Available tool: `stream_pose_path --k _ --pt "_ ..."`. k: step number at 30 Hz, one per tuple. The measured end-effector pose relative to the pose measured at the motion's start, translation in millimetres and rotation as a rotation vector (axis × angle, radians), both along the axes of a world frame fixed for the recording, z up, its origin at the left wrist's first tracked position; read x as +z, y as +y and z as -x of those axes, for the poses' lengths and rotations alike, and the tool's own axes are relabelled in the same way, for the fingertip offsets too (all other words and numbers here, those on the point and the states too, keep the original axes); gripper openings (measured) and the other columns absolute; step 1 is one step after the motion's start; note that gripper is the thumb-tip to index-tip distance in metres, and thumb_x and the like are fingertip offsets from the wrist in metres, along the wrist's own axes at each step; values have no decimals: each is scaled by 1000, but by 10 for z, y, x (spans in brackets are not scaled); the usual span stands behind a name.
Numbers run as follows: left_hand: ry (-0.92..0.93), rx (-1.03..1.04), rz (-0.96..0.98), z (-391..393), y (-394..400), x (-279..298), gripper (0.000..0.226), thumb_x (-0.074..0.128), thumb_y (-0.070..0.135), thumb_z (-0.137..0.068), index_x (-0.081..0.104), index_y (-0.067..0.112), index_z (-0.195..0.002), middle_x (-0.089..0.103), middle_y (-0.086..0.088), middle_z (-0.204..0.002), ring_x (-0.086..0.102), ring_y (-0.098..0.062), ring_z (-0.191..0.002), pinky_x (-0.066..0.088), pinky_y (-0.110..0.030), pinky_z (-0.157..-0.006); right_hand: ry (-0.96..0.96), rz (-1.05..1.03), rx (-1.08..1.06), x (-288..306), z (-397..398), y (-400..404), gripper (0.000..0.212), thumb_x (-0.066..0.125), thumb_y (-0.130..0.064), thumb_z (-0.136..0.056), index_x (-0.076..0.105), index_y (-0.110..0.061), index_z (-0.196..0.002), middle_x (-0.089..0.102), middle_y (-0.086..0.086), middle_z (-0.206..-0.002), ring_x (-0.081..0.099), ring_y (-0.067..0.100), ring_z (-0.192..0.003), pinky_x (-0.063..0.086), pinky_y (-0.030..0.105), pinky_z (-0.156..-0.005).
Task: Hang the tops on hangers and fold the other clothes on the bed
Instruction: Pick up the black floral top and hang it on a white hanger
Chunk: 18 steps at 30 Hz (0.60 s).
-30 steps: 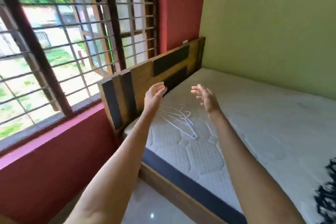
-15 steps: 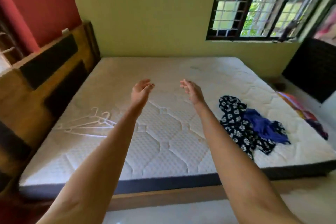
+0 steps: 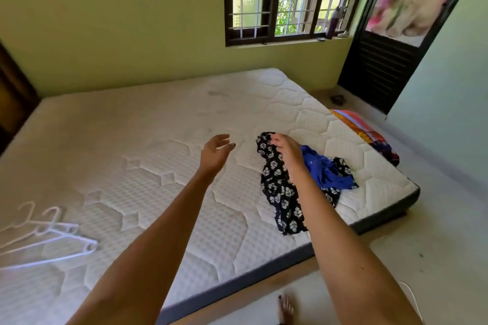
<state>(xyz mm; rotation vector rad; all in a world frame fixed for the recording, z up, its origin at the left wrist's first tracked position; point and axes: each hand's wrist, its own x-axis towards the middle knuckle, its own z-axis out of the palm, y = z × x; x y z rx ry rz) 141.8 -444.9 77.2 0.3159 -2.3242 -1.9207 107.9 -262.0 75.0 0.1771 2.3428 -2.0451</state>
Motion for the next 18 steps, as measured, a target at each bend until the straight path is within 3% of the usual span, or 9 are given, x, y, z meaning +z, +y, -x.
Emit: stream_pose_path --k 6,9,11,12,15,18 --pt "-136 36 62 943 700 -589 35 55 11 -88 55 9 -123 63 -12 -117 58 -26 -108 45 -32 -89 -139 -150 19 -506 960 602 40 48 -32 -95 60 1 -115 61 17 -118 54 29 -114 40 36 -96" --pt "-232 35 58 1257 855 -952 37 56 14 -89 53 10 -126 62 -12 -117 58 -26 -106 47 -34 -88 -279 -406 88 -928 1273 803 41 46 -27 -96 60 10 -106 60 27 -111 54 36 -105 39 39 -87" --pt "-291 71 47 1418 890 -1208 37 56 15 -90 52 8 -126 62 -10 -112 58 -23 -98 46 -31 -83 -398 -519 150 -1316 1421 908 33 49 -29 -94 62 1 -88 59 23 -101 55 32 -93 39 37 -79" --pt "-313 85 42 1466 898 -1327 37 55 14 -91 52 7 -127 62 -8 -108 57 -21 -94 46 -28 -79 -452 -568 181 -1541 1469 950 30 50 -31 -92 64 -5 -90 59 20 -104 56 30 -95 41 36 -82" --pt "-354 107 45 1613 952 -1716 35 56 14 -91 54 8 -125 63 -8 -106 57 -19 -90 45 -22 -68 -637 -615 316 -2133 1484 1015 46 51 -37 -92 57 -4 -124 55 14 -130 52 32 -118 41 34 -98" --pt "-404 114 59 1735 1010 -2012 35 56 14 -90 54 9 -125 64 -13 -113 57 -18 -86 44 -19 -63 -797 -583 378 -2424 1462 984 61 62 -32 -87 44 1 -135 47 15 -139 46 28 -127 38 30 -102"
